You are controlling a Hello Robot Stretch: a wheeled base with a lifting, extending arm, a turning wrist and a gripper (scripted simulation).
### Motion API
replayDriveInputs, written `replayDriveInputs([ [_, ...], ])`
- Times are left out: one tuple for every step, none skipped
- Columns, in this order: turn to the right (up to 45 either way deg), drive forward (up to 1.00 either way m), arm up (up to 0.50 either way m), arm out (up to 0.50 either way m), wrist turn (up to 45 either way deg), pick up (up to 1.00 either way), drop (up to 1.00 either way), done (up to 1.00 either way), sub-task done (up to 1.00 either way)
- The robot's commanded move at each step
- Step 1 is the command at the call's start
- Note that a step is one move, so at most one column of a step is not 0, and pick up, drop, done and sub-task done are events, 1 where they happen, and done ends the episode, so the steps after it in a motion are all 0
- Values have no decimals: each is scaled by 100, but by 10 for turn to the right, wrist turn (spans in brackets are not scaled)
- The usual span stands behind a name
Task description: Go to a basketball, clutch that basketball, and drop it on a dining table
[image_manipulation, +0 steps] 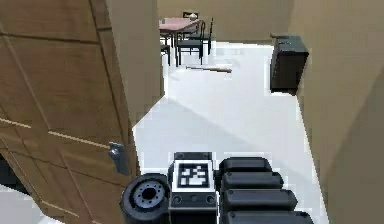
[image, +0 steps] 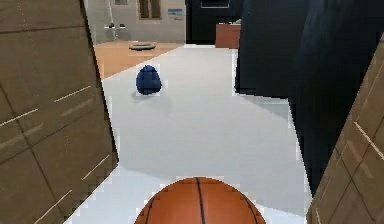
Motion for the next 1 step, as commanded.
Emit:
replayDriveInputs([
  [0, 100, 0, 0, 0, 0, 0, 0, 0],
])
